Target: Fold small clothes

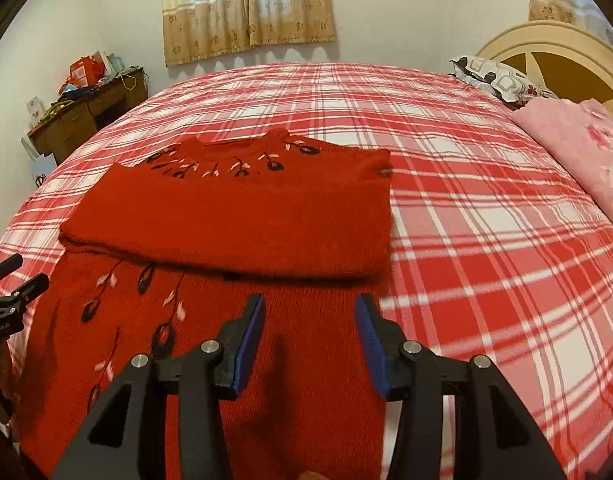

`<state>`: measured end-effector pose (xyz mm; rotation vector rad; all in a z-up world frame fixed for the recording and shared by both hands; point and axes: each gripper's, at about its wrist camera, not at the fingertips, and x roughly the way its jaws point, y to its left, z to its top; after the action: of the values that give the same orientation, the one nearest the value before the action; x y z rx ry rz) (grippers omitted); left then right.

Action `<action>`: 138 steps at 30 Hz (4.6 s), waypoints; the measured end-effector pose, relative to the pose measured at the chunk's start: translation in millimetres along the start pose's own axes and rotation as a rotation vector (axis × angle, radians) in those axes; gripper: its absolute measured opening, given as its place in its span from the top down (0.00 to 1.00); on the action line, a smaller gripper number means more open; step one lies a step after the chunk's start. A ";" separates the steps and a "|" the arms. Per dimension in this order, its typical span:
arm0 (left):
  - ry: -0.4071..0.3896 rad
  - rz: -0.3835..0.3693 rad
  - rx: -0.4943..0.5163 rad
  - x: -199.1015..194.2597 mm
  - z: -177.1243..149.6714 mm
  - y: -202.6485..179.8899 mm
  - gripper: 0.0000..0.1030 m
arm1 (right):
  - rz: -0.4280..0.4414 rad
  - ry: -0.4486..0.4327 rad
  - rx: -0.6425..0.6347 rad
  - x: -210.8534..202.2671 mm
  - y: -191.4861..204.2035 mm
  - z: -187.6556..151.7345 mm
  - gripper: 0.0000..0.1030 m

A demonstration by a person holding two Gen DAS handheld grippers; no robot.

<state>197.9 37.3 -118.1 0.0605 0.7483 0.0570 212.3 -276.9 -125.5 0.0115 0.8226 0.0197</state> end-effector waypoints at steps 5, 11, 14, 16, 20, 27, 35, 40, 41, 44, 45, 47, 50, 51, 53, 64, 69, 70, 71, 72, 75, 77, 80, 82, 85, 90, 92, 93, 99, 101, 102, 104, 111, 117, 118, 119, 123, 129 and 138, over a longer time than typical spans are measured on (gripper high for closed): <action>0.001 -0.021 -0.008 -15.3 -10.5 -0.7 0.00 | 0.026 0.006 -0.010 -14.7 7.0 -19.5 0.48; 0.009 -0.046 -0.030 -28.8 -23.9 -1.9 0.00 | 0.058 0.017 -0.013 -28.8 14.0 -40.3 0.48; 0.003 -0.060 -0.038 -38.1 -29.6 -3.0 0.00 | 0.071 0.034 -0.015 -35.4 16.8 -50.6 0.48; 0.006 -0.077 -0.047 -43.7 -33.7 -3.5 0.00 | 0.082 0.040 -0.016 -41.8 18.2 -56.4 0.48; 0.004 -0.092 -0.058 -54.7 -44.0 -5.2 0.00 | 0.092 0.034 -0.023 -55.7 19.3 -67.0 0.48; 0.015 -0.116 -0.041 -69.7 -67.3 -8.4 0.00 | 0.097 0.063 -0.021 -69.8 19.0 -87.9 0.48; 0.097 -0.180 -0.050 -71.5 -94.1 -4.2 0.12 | 0.094 0.097 -0.006 -79.0 17.1 -111.1 0.47; 0.120 -0.198 -0.035 -77.3 -107.8 -10.1 0.19 | 0.090 0.101 0.007 -87.3 14.8 -121.3 0.47; 0.122 -0.205 -0.035 -79.0 -110.2 -10.1 0.21 | 0.087 0.099 0.006 -90.2 14.9 -122.9 0.47; 0.142 -0.228 -0.048 -82.2 -117.5 -8.7 0.23 | 0.088 0.098 0.012 -98.5 13.4 -129.3 0.47; 0.146 -0.236 -0.056 -83.0 -119.3 -8.0 0.24 | 0.084 0.099 0.014 -100.6 12.7 -131.6 0.47; 0.149 -0.246 -0.062 -85.6 -123.9 -7.3 0.27 | 0.076 0.102 0.019 -104.1 11.0 -137.1 0.47; 0.157 -0.273 -0.072 -87.7 -127.7 -8.4 0.32 | 0.038 0.128 0.023 -105.3 6.9 -146.1 0.47; 0.159 -0.280 -0.069 -88.8 -129.1 -9.8 0.33 | 0.033 0.131 0.020 -105.8 5.9 -148.4 0.47; 0.160 -0.287 -0.069 -90.2 -130.4 -11.2 0.37 | 0.026 0.128 0.019 -108.0 3.5 -150.7 0.47; 0.172 -0.268 -0.106 -92.7 -134.3 0.5 0.47 | 0.019 0.144 0.059 -108.2 -12.1 -153.7 0.47; 0.185 -0.302 -0.143 -91.1 -137.0 3.0 0.39 | 0.048 0.155 0.047 -106.9 -7.9 -155.9 0.48; 0.187 -0.307 -0.145 -90.7 -137.4 3.5 0.39 | 0.051 0.159 0.045 -106.6 -7.3 -156.6 0.48; 0.190 -0.309 -0.143 -90.9 -137.8 3.5 0.42 | 0.056 0.162 0.045 -107.2 -7.1 -157.4 0.48; 0.191 -0.306 -0.138 -91.8 -137.9 3.0 0.42 | 0.063 0.164 0.048 -108.1 -7.1 -158.3 0.48; 0.202 -0.286 -0.121 -93.8 -140.2 1.4 0.46 | 0.074 0.175 0.051 -108.8 -6.4 -161.0 0.49; 0.205 -0.288 -0.125 -95.0 -141.4 1.9 0.46 | 0.076 0.181 0.048 -107.8 -5.7 -162.7 0.54; 0.201 -0.280 -0.099 -95.2 -143.4 -2.2 0.53 | 0.081 0.186 0.051 -106.6 -5.6 -164.3 0.62; 0.205 -0.309 -0.090 -95.8 -143.9 -4.9 0.75 | 0.103 0.192 0.055 -107.0 -5.8 -164.2 0.75; 0.193 -0.342 -0.090 -98.1 -141.4 -3.6 0.88 | 0.110 0.197 0.050 -107.8 -6.4 -164.3 0.79; 0.130 -0.385 -0.138 -108.2 -133.3 12.1 0.89 | 0.116 0.198 0.085 -108.1 -12.1 -164.5 0.78; 0.129 -0.384 -0.138 -107.6 -133.6 13.9 0.89 | 0.108 0.191 0.065 -108.8 -9.3 -165.1 0.78; 0.135 -0.385 -0.138 -105.7 -133.8 13.2 0.89 | 0.102 0.189 0.054 -108.7 -8.0 -165.6 0.78; 0.162 -0.404 -0.149 -98.1 -138.7 10.7 0.90 | 0.112 0.164 0.052 -112.5 -11.4 -164.7 0.93; 0.150 -0.419 -0.165 -101.7 -138.2 15.2 0.90 | 0.125 0.111 0.059 -122.6 -14.2 -159.7 0.94; 0.143 -0.425 -0.172 -103.1 -137.1 17.5 0.90 | 0.133 0.090 0.058 -127.3 -15.0 -157.4 0.94; 0.124 -0.429 -0.185 -106.8 -134.0 21.9 0.90 | 0.144 0.060 0.055 -133.1 -16.1 -154.7 0.94; 0.108 -0.466 -0.225 -106.7 -127.0 30.4 0.90 | 0.176 -0.003 0.077 -145.5 -17.7 -145.6 0.95; 0.063 -0.487 -0.214 -111.7 -113.0 32.0 0.90 | 0.204 -0.035 0.120 -152.5 -23.7 -131.9 0.95; 0.058 -0.486 -0.210 -111.5 -109.2 31.5 0.91 | 0.206 -0.041 0.125 -153.9 -24.2 -130.3 0.95; 0.050 -0.492 -0.209 -112.1 -105.8 31.3 0.91 | 0.208 -0.051 0.130 -155.8 -25.0 -127.4 0.95; 0.025 -0.514 -0.208 -113.6 -92.0 32.0 0.91 | 0.231 -0.095 0.151 -163.5 -29.8 -109.9 0.95; 0.017 -0.547 -0.272 -104.6 -68.7 43.3 0.91 | 0.244 -0.169 0.156 -166.7 -31.0 -71.5 0.95; -0.046 -0.540 -0.316 -94.8 -18.0 57.8 0.91 | 0.255 -0.249 0.167 -160.8 -34.9 -1.5 0.95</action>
<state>114.5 88.6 -62.6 -0.4393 0.6820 -0.3396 102.3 -315.4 -9.3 0.2719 0.5679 0.1866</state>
